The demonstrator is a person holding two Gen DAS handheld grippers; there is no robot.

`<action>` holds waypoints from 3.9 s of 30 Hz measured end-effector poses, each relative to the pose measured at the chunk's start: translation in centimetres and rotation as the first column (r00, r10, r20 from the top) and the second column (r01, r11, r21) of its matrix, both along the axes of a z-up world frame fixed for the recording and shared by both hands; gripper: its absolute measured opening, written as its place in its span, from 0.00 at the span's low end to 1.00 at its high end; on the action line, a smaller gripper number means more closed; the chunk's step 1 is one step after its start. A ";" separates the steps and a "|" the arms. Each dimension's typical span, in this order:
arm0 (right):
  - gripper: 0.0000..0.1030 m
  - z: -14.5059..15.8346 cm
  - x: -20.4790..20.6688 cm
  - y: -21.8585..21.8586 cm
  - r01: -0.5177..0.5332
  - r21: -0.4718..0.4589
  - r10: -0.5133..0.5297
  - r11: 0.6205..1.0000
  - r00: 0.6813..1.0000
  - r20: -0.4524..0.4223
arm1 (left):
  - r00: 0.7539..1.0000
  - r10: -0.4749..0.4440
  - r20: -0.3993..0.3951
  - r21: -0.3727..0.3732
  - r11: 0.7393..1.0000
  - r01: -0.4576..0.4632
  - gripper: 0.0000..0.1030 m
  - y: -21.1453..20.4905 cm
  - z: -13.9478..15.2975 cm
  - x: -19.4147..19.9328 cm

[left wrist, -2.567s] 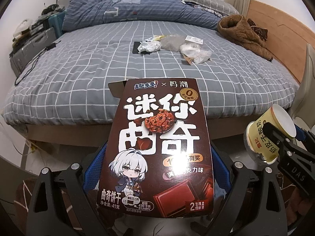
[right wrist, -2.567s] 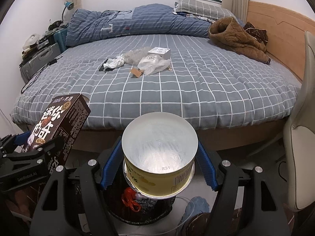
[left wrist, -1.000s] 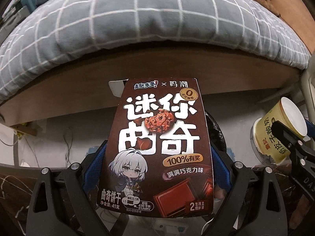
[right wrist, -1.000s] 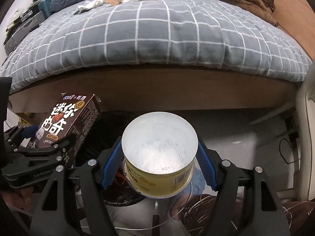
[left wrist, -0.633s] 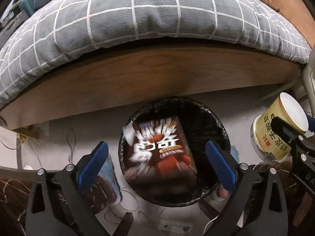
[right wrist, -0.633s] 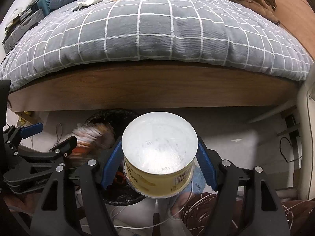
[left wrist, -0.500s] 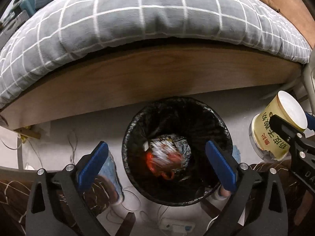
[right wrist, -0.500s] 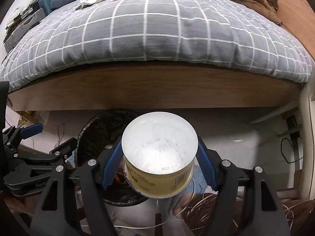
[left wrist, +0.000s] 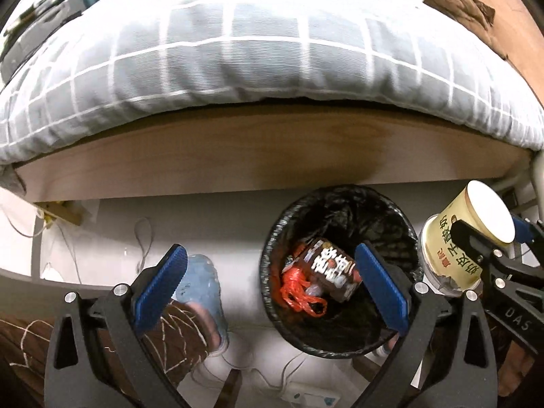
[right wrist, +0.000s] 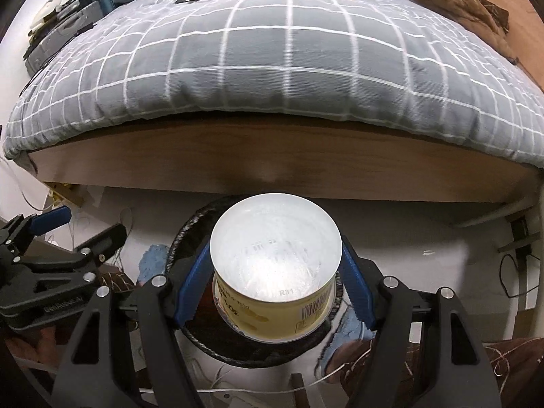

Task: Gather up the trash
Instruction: 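Open the left tool to drop the biscuit box while the right tool drops the yellow cup, then raise both open tools from the bin back over the bed items, then grasp the white tissue with the left tool while the right tool grasps the white plastic bag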

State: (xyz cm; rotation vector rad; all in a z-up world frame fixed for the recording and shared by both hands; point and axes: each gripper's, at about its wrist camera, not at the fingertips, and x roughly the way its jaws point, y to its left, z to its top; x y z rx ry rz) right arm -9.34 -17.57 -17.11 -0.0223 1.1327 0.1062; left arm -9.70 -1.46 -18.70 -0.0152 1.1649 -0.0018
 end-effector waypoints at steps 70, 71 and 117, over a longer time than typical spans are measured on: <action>0.93 14.3 12.3 -3.4 0.079 0.003 -0.073 0.997 0.903 0.422 | 0.937 0.048 0.347 0.002 0.999 -0.052 0.94 1.0 14.4 12.7; 0.93 14.2 13.0 -3.4 0.079 0.001 -0.072 0.997 0.903 0.423 | 0.936 0.047 0.349 0.002 0.999 -0.051 0.94 1.0 14.4 13.3; 0.64 7.2 31.0 -2.4 0.011 0.030 -0.018 0.999 0.973 0.228 | 0.954 -0.093 0.284 0.092 0.993 0.069 0.37 -3.4 8.2 35.2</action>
